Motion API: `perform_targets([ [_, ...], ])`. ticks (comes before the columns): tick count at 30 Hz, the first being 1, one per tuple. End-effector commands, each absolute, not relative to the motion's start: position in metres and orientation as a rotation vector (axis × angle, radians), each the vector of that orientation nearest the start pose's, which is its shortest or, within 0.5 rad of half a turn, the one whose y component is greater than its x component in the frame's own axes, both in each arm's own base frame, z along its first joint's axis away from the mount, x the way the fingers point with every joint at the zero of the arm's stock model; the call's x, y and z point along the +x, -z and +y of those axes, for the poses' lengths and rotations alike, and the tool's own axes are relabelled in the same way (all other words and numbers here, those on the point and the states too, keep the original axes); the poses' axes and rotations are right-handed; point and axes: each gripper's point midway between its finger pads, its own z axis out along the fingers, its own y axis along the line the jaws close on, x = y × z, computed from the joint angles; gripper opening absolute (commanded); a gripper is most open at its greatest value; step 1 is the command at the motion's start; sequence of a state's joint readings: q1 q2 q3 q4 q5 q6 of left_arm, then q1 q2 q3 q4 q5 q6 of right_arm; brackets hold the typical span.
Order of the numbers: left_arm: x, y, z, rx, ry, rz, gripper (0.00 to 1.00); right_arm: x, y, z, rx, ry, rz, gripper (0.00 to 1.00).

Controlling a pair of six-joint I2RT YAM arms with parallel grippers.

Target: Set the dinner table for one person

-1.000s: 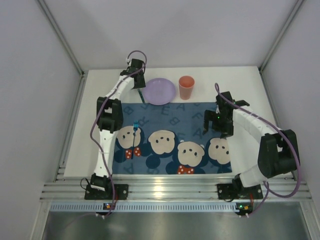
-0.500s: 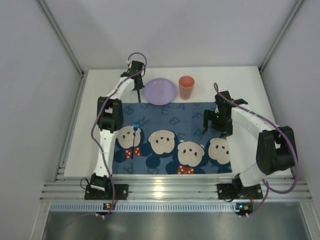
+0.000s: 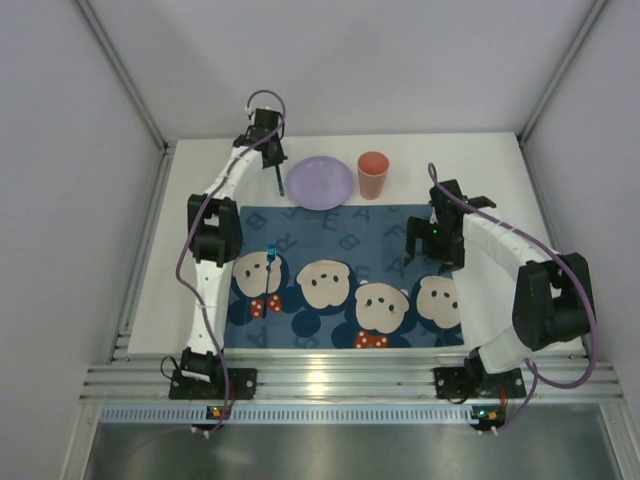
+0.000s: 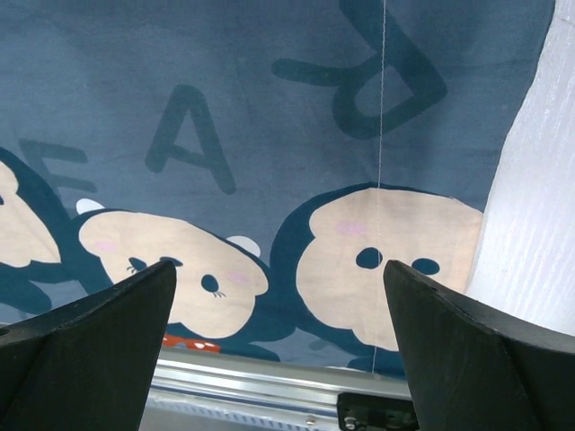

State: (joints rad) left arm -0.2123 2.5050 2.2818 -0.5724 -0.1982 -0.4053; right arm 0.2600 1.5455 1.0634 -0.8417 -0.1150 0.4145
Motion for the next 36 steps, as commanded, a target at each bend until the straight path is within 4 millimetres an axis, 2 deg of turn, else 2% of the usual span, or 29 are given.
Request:
perform_targets([
  [1, 0.646, -0.245, -0.125, -0.335, 0.271, 1.948, 0.0, 0.283, -0.102, 0.117, 0.185, -0.333, 2.804, 1.0],
  [4, 0.634, -0.284, -0.13, -0.324, 0.33, 1.9, 0.0, 0.287, -0.115, 0.119, 0.178, -0.351, 2.765, 1.0],
  [7, 0.62, -0.286, -0.137, -0.33, 0.383, 1.93, 0.0, 0.291, -0.129, 0.124, 0.17, -0.395, 2.722, 1.0],
  [8, 0.609, -0.296, -0.143, -0.32, 0.399, 1.932, 0.0, 0.292, -0.135, 0.125, 0.169, -0.407, 2.706, 1.0],
  [9, 0.602, -0.285, -0.144, -0.322, 0.387, 1.967, 0.0, 0.294, -0.139, 0.126, 0.168, -0.418, 2.693, 1.0],
  [10, 0.594, -0.283, -0.147, -0.313, 0.376, 1.983, 0.0, 0.294, -0.142, 0.128, 0.158, -0.436, 2.685, 1.0],
  [11, 0.581, -0.297, -0.15, -0.309, 0.37, 1.971, 0.0, 0.293, -0.144, 0.13, 0.156, -0.449, 2.679, 1.0],
  [12, 0.573, -0.296, -0.153, -0.305, 0.371, 1.981, 0.0, 0.293, -0.145, 0.131, 0.152, -0.458, 2.677, 1.0],
  [13, 0.563, -0.278, -0.156, -0.314, 0.37, 2.026, 0.0, 0.292, -0.148, 0.133, 0.143, -0.474, 2.673, 1.0],
  [14, 0.548, -0.292, -0.166, -0.297, 0.398, 2.012, 0.0, 0.292, -0.152, 0.135, 0.132, -0.485, 2.661, 1.0],
  [15, 0.537, -0.276, -0.172, -0.292, 0.405, 2.056, 0.0, 0.29, -0.153, 0.136, 0.128, -0.494, 2.659, 1.0],
  [16, 0.526, -0.286, -0.179, -0.291, 0.432, 2.045, 0.0, 0.289, -0.155, 0.139, 0.114, -0.504, 2.653, 1.0],
  [17, 0.513, -0.284, -0.198, -0.263, 0.455, 2.061, 0.0, 0.288, -0.16, 0.139, 0.111, -0.517, 2.634, 1.0],
  [18, 0.503, -0.27, -0.206, -0.253, 0.455, 2.093, 0.0, 0.286, -0.163, 0.141, 0.105, -0.533, 2.625, 1.0],
  [19, 0.493, -0.276, -0.216, -0.251, 0.481, 2.088, 0.0, 0.284, -0.165, 0.144, 0.1, -0.546, 2.619, 1.0],
  [20, 0.48, -0.273, -0.235, -0.225, 0.51, 2.103, 0.0, 0.282, -0.17, 0.145, 0.093, -0.561, 2.599, 1.0],
  [21, 0.472, -0.264, -0.244, -0.224, 0.529, 2.123, 0.0, 0.278, -0.17, 0.147, 0.095, -0.583, 2.601, 1.0],
  [23, 0.451, -0.261, -0.276, -0.212, 0.624, 2.151, 0.0, 0.272, -0.177, 0.15, 0.089, -0.616, 2.57, 1.0],
  [24, 0.443, -0.257, -0.285, -0.204, 0.65, 2.167, 0.0, 0.268, -0.174, 0.151, 0.089, -0.625, 2.572, 1.0],
  [26, 0.426, -0.252, -0.312, -0.186, 0.708, 2.195, 0.0, 0.261, -0.182, 0.154, 0.071, -0.66, 2.536, 1.0],
  [31, 0.395, -0.249, -0.354, -0.153, 0.803, 2.232, 0.0, 0.245, -0.191, 0.157, 0.05, -0.729, 2.477, 1.0],
  [36, 0.377, -0.255, -0.372, -0.152, 0.845, 2.239, 0.0, 0.235, -0.183, 0.159, 0.056, -0.775, 2.474, 1.0],
])
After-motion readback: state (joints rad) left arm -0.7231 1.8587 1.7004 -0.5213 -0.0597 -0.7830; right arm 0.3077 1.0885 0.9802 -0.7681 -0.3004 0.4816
